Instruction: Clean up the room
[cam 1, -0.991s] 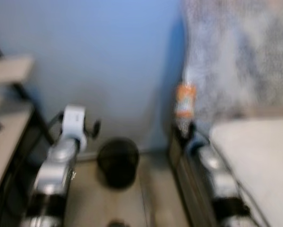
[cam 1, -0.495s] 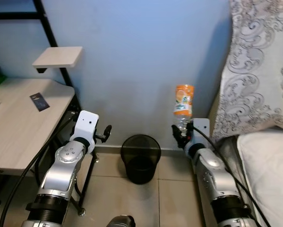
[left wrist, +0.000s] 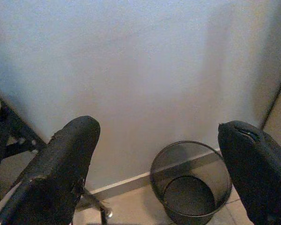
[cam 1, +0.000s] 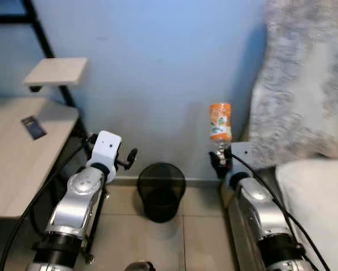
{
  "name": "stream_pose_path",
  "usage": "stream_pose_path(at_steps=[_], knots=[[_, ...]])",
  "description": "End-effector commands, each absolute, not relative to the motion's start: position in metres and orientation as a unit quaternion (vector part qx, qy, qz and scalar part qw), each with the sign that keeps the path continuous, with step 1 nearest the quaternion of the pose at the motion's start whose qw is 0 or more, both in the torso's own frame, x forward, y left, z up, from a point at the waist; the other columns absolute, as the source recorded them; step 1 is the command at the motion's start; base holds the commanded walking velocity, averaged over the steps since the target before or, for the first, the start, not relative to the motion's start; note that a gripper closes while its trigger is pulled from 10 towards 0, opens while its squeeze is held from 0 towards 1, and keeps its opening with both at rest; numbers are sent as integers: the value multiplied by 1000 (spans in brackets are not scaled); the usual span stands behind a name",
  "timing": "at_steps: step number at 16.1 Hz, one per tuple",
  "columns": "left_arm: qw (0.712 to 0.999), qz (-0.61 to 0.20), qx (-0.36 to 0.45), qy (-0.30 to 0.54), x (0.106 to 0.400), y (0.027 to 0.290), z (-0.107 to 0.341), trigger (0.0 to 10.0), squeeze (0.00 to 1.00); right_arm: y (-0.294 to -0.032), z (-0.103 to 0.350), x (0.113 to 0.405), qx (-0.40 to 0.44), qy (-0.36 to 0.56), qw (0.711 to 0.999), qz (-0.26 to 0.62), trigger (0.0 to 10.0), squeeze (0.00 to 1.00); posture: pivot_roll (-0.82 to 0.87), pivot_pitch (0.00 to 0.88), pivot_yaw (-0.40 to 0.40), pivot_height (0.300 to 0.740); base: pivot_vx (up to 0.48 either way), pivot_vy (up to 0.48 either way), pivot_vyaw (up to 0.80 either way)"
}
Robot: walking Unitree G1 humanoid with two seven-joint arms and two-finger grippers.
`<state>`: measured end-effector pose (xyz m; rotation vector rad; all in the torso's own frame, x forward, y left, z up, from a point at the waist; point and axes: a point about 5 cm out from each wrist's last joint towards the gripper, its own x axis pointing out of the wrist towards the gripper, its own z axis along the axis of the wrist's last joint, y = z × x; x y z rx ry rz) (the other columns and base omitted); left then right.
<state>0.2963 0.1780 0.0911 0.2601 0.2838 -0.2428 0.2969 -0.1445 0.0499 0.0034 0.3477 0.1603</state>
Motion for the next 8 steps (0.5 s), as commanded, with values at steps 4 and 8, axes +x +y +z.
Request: stream_pose_path(at_steps=[4,8], knots=[[973,-127,140,133,294,178,93,10000,0,-146,41,295,-55,194,975,96,10000,0,58,0,31,740,279,0,400],[971,-131,149,136,292,178,91,10000,0,-148,39,293,-73,197,971,111,10000,0,64,0,26,740,263,0,0]])
